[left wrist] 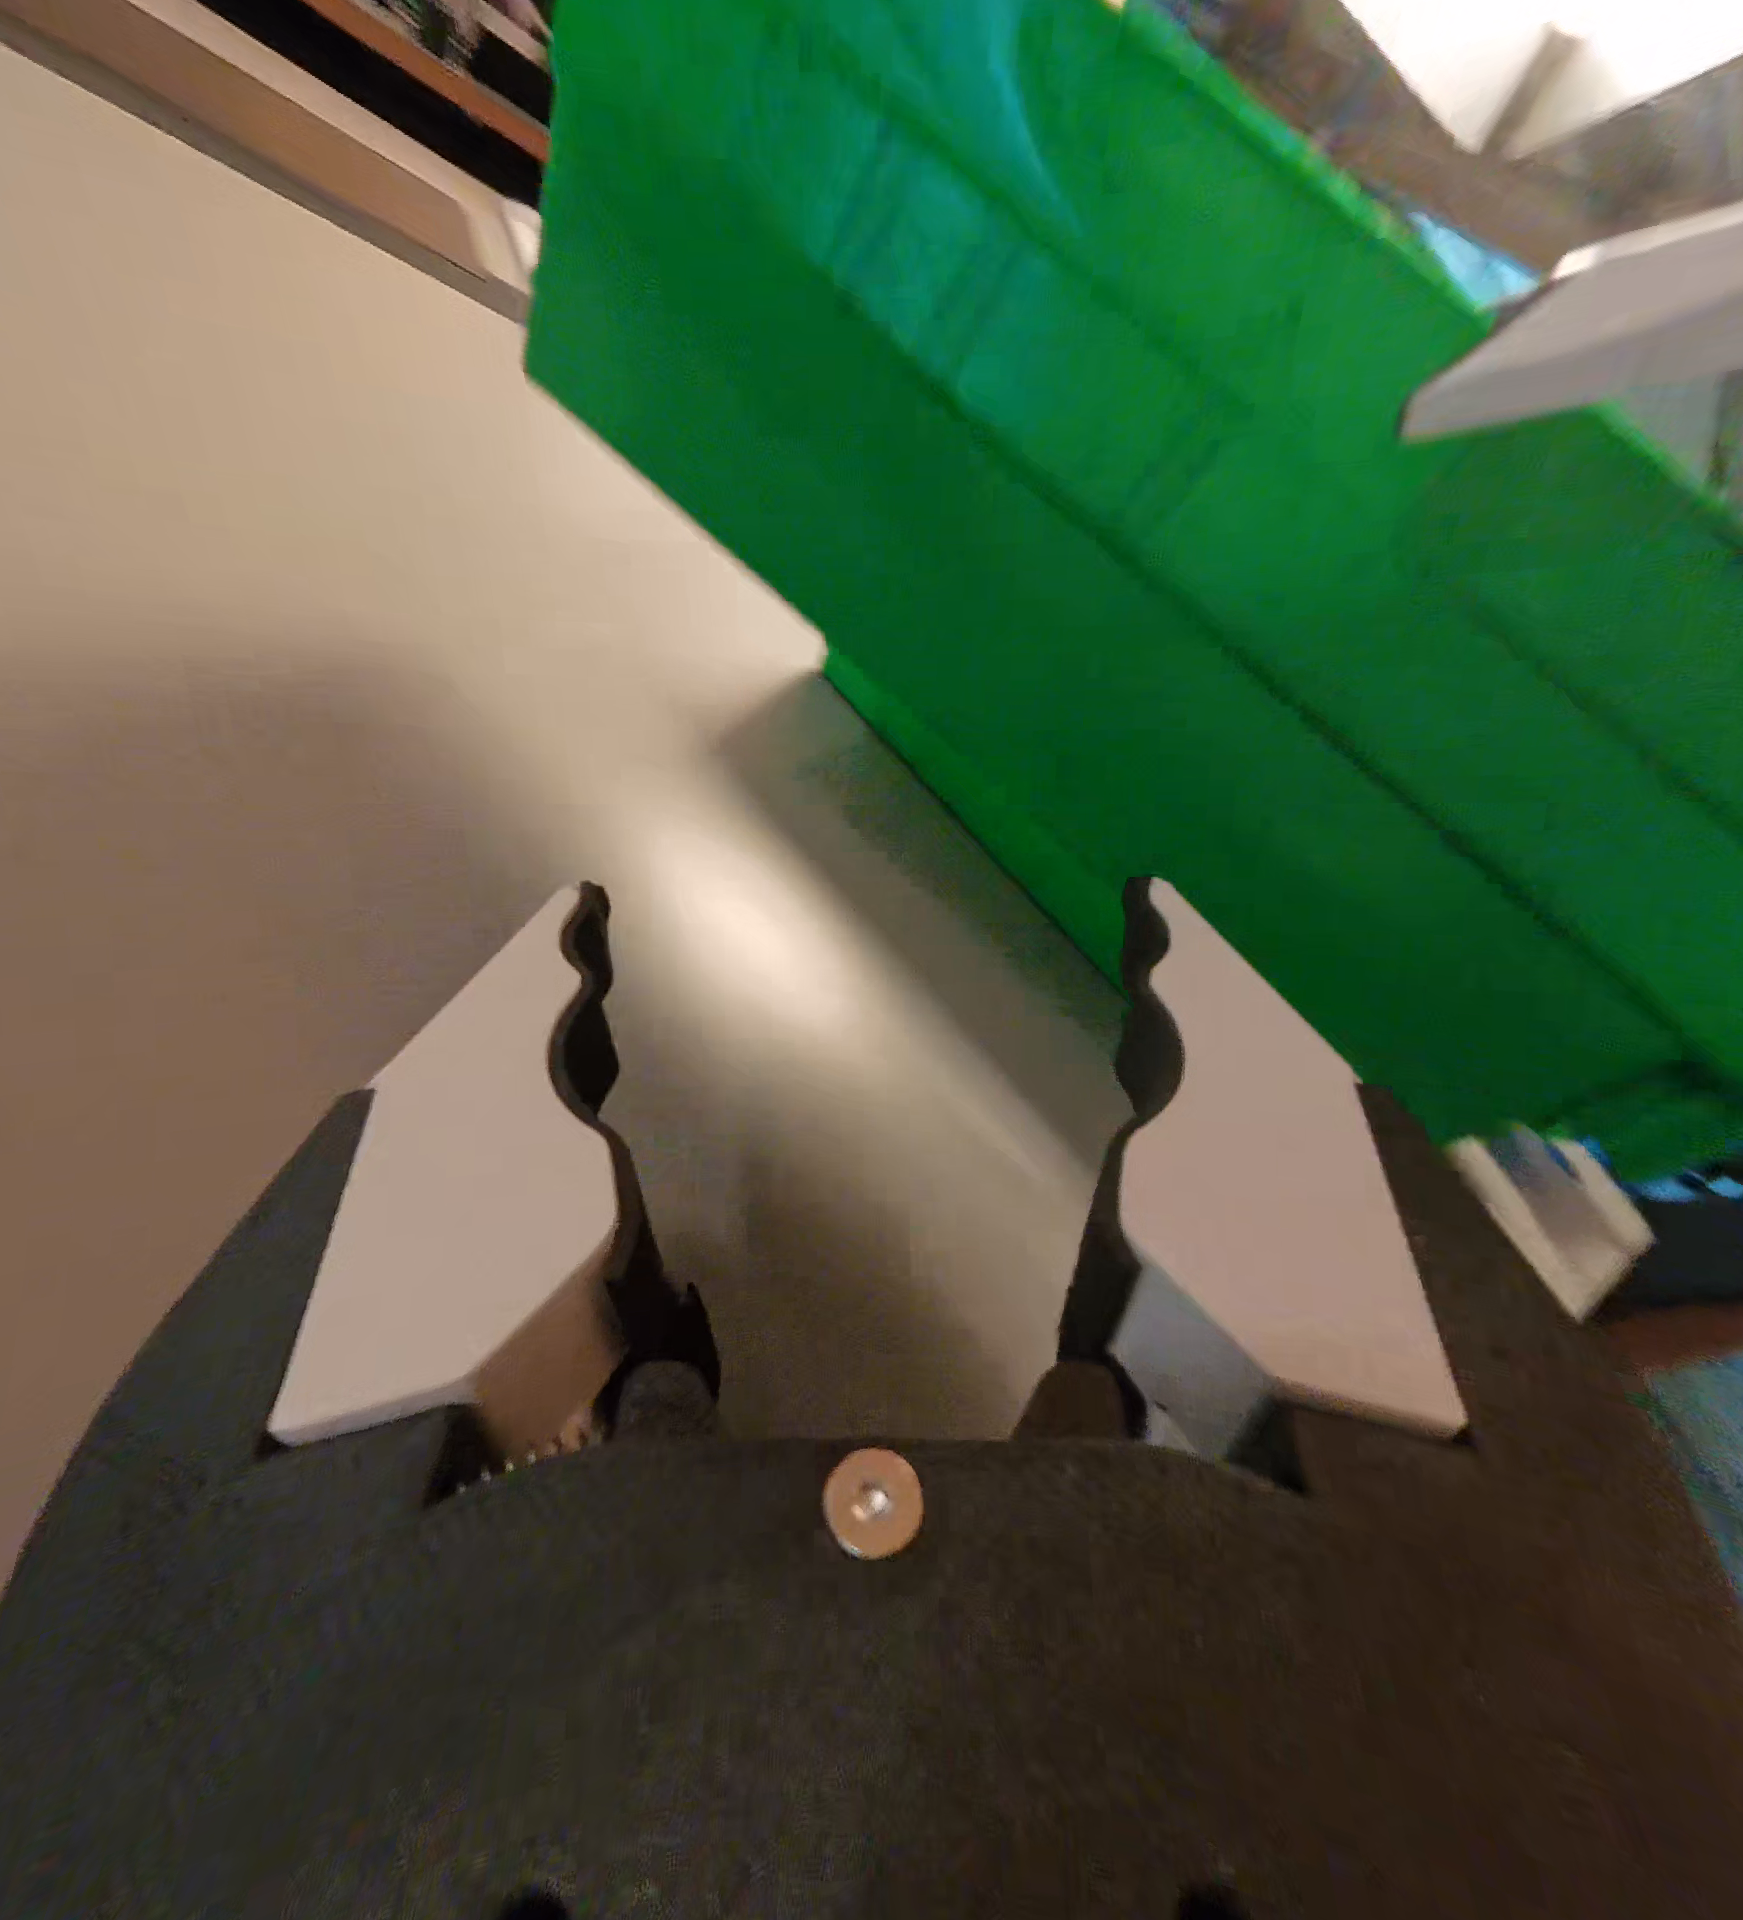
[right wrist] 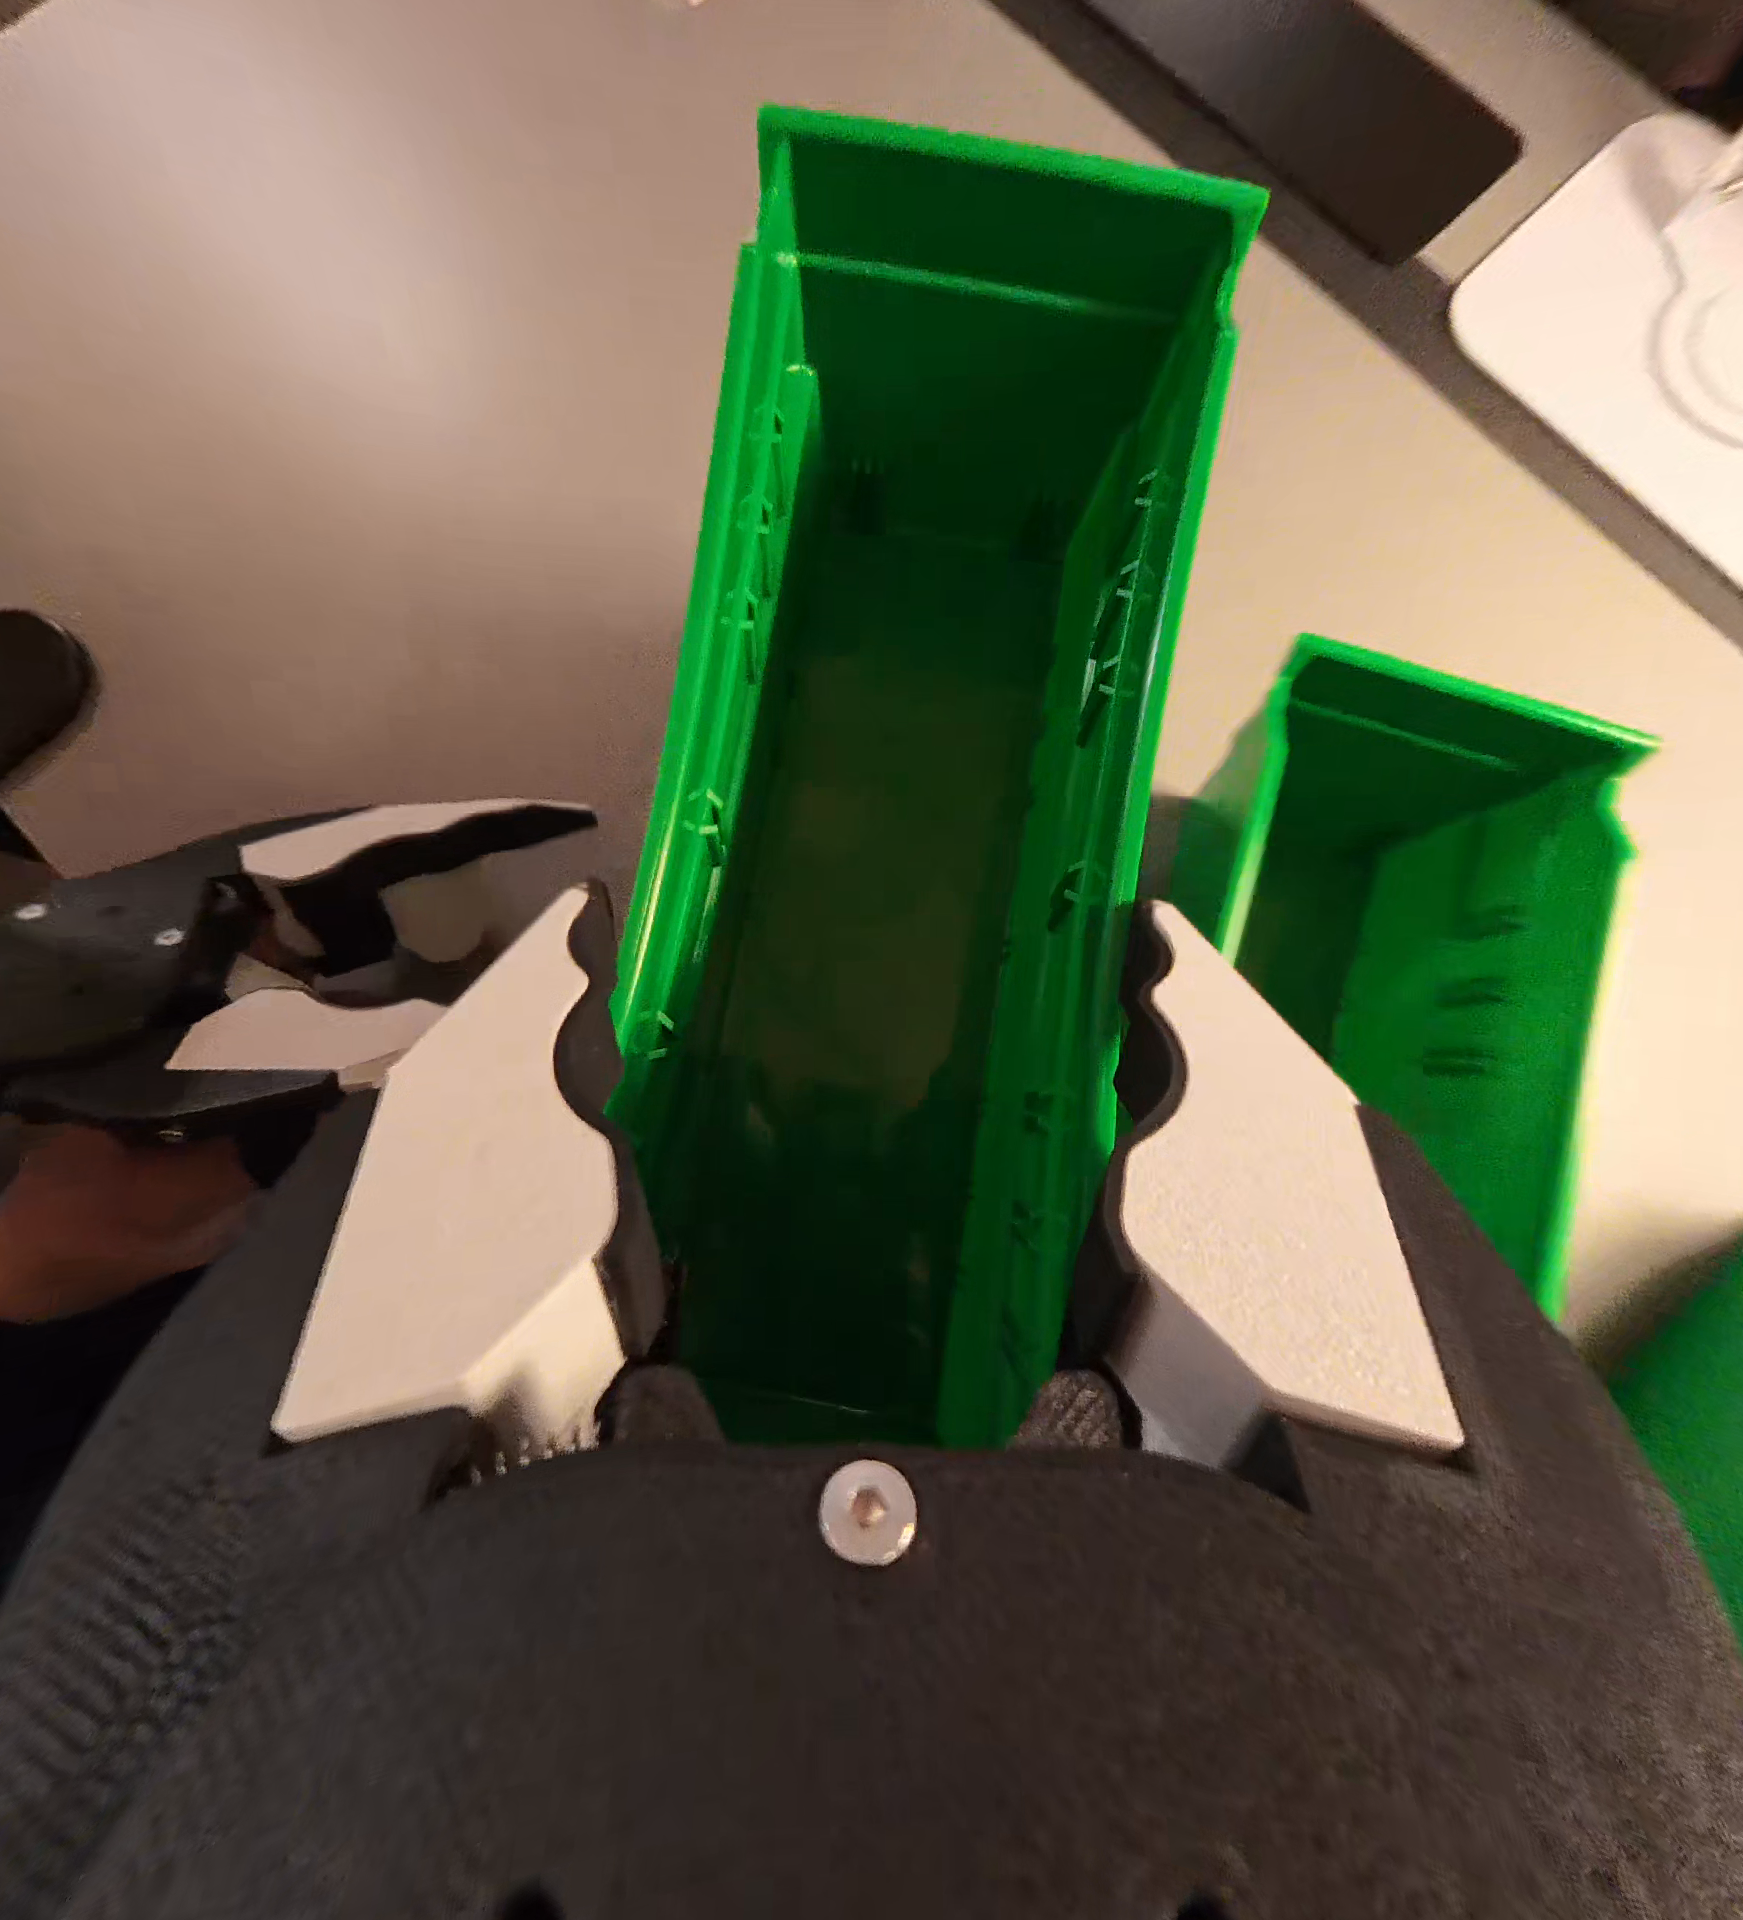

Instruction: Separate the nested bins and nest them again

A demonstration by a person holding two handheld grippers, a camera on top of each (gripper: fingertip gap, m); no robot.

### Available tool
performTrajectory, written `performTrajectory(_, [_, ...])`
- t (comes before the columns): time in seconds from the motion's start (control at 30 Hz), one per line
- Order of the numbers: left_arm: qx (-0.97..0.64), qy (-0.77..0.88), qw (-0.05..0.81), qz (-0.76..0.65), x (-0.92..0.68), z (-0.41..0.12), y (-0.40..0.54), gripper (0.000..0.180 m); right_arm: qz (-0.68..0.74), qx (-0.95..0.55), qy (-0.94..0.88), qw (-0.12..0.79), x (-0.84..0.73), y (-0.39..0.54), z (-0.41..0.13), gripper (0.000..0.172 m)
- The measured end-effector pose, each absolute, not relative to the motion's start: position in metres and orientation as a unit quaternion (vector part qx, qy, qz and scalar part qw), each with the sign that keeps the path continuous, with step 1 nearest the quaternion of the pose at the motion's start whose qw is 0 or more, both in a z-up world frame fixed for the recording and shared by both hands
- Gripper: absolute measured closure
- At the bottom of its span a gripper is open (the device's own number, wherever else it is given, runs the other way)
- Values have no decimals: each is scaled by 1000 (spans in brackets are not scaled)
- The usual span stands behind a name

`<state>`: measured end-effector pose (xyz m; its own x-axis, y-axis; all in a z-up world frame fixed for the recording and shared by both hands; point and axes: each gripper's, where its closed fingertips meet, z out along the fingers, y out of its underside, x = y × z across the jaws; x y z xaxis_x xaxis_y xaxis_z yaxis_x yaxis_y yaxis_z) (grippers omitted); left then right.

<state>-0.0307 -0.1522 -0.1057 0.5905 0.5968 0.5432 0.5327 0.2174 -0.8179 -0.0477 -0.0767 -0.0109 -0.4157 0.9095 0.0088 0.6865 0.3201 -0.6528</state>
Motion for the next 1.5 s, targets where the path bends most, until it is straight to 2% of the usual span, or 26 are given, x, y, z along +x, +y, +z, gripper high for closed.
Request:
performTrajectory(0.13, [-615, -481, 618, 94, -52, -106, -192, 83, 284, -509, -794, 173, -59, -103, -45, 72])
performTrajectory(0.37, [-634, -495, 585, 100, -58, -117, -206, 82, 279, -534, -781, 162, -73, -118, -93, 60])
performTrajectory(0.57, [-656, -483, 557, 159, -57, -118, -210, 80, 368, -521, -739, 218, -64, -107, -55, 53])
performTrajectory(0.77, [-665, -472, 551, 178, -54, -116, -208, 80, 423, -485, -713, 278, 4, -67, -23, 57])
performTrajectory(0.87, [-664, -461, 558, 186, -46, -105, -207, 80, 443, -489, -692, 293, 42, -38, -34, 60])
performTrajectory(1.1, [-635, -390, 642, 182, 14, -33, -187, 77, 523, -498, -631, 284, 105, 0, -79, 74])
performTrajectory(1.27, [-714, -358, 569, 195, 36, -76, -137, 72, 543, -513, -605, 273, 113, 10, -102, 76])
performTrajectory(1.37, [-733, -374, 514, 242, 22, -101, -140, 80, 541, -517, -603, 276, 114, 13, -108, 77])
performTrajectory(1.4, [-731, -380, 509, 248, 17, -104, -144, 85, 536, -519, -607, 274, 114, 14, -111, 77])
performTrajectory(1.5, [-719, -402, 508, 252, 5, -106, -161, 84, 529, -525, -604, 281, 113, 21, -112, 77])
